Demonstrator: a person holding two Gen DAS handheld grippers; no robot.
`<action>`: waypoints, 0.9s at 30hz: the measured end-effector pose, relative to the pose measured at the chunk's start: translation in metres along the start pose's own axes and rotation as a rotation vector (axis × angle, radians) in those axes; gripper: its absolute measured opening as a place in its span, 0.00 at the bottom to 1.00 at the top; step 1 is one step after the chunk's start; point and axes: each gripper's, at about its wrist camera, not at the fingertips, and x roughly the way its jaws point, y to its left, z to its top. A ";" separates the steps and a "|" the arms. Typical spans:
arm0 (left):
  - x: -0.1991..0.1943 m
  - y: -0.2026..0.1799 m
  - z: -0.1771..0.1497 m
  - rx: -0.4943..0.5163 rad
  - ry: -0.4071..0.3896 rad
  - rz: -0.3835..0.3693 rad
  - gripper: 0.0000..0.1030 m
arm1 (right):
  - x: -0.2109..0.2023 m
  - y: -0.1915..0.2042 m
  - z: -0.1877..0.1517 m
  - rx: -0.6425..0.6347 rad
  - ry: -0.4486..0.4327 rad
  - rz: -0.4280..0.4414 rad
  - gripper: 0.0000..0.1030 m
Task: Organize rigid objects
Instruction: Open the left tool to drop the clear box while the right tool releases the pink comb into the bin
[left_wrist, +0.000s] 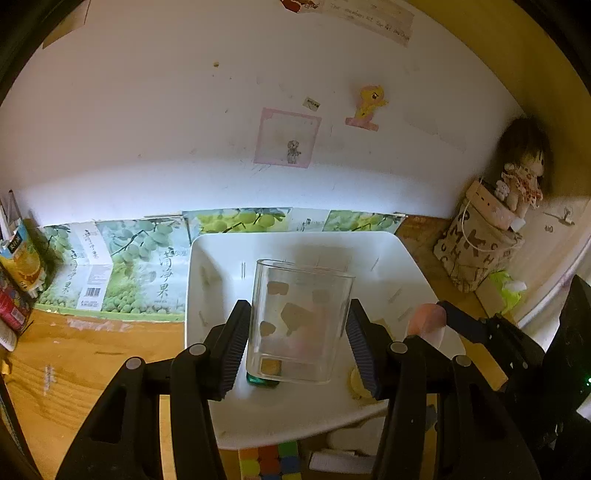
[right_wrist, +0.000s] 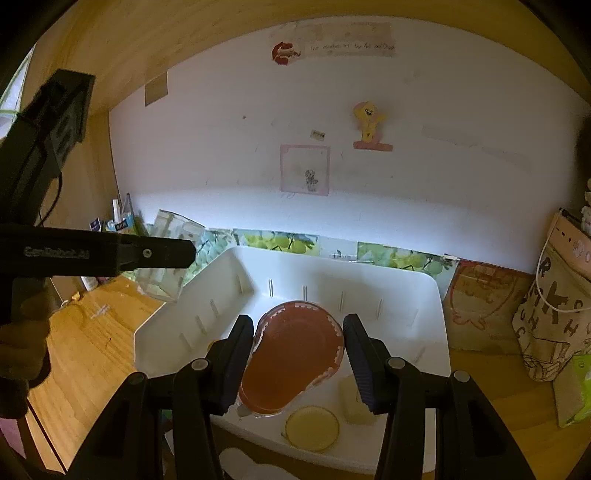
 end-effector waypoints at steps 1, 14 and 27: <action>0.001 0.000 0.001 -0.001 -0.005 -0.002 0.54 | 0.000 -0.001 0.000 0.003 -0.005 0.000 0.49; 0.011 0.000 0.001 -0.002 -0.022 -0.016 0.55 | 0.004 -0.004 -0.004 0.009 -0.024 -0.027 0.50; 0.003 0.005 0.001 -0.021 -0.058 0.024 0.77 | 0.000 -0.002 -0.003 0.007 -0.031 -0.031 0.65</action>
